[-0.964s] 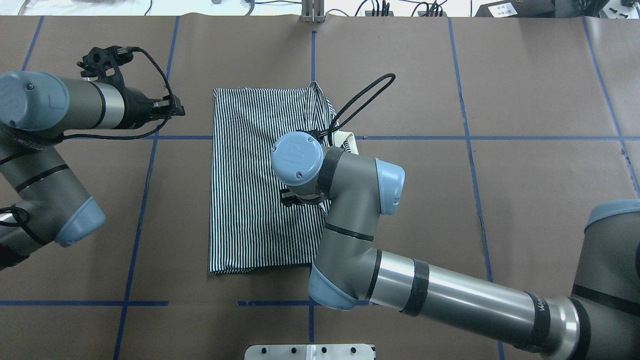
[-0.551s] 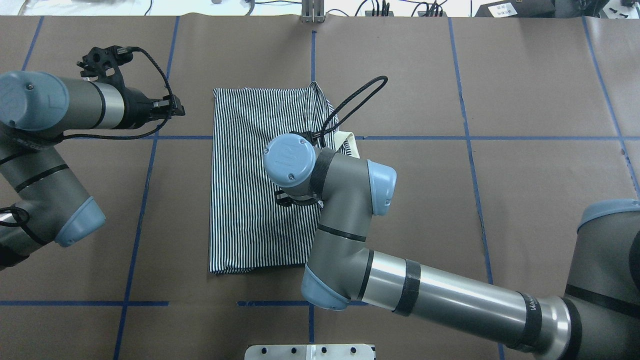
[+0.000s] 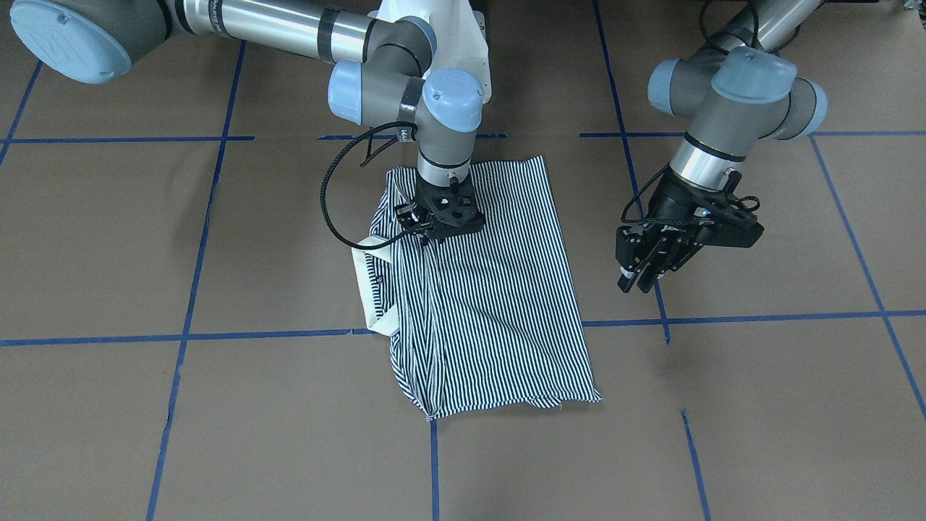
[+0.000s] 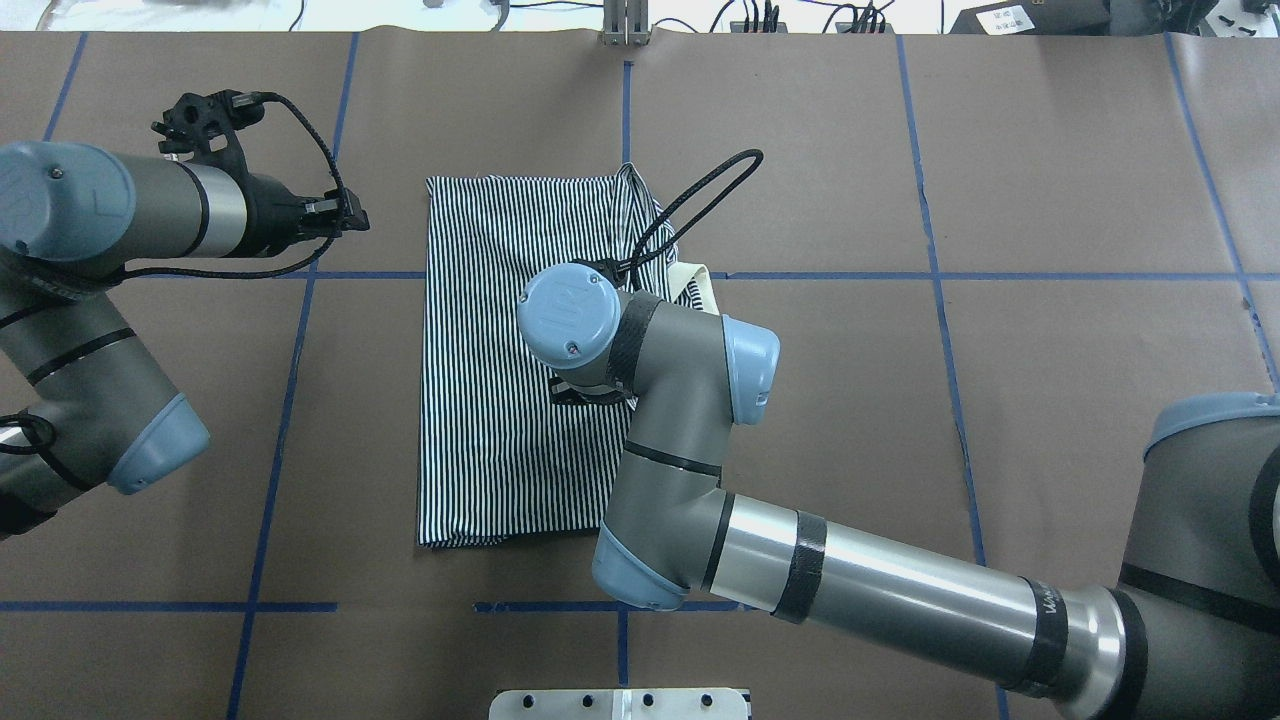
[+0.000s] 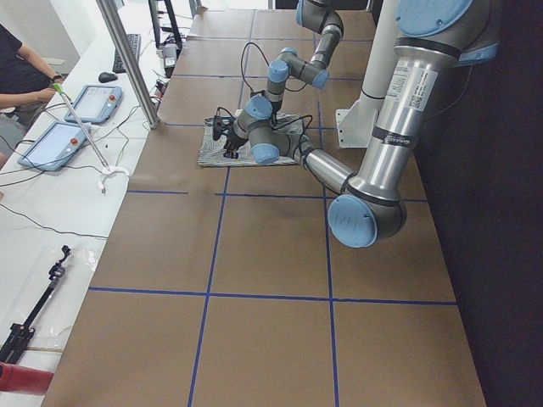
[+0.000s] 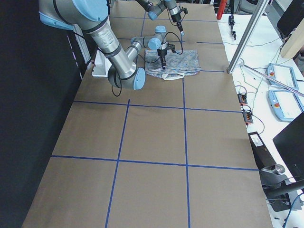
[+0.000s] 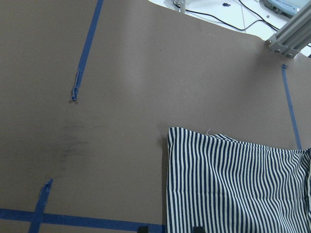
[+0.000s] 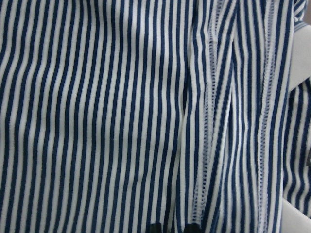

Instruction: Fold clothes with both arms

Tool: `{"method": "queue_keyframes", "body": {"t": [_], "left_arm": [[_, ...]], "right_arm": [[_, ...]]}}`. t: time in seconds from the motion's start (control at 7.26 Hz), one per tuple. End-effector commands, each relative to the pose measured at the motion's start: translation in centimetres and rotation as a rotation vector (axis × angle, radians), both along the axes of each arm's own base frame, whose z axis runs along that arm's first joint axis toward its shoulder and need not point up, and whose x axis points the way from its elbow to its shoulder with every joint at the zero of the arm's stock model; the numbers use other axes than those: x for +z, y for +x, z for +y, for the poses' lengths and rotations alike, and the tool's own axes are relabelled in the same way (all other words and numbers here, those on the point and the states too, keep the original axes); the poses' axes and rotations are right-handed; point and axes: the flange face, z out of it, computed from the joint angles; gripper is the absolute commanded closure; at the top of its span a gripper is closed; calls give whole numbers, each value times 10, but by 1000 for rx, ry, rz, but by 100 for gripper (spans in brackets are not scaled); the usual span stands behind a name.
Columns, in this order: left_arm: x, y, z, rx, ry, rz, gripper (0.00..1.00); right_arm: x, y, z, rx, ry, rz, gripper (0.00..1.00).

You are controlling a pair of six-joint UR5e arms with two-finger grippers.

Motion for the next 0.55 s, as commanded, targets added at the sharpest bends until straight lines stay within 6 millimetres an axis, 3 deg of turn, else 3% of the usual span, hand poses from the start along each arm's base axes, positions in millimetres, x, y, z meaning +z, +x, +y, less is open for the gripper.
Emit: {"method": "queue_keyframes", "body": {"t": [0.0, 0.41], "left_arm": [[-1, 0, 0, -1, -1, 1, 58], [-2, -1, 1, -15, -25, 20, 58]], "right_arm": [[0, 2, -3, 0, 3, -1, 100], [1, 16, -13, 5, 3, -11, 100]]}}
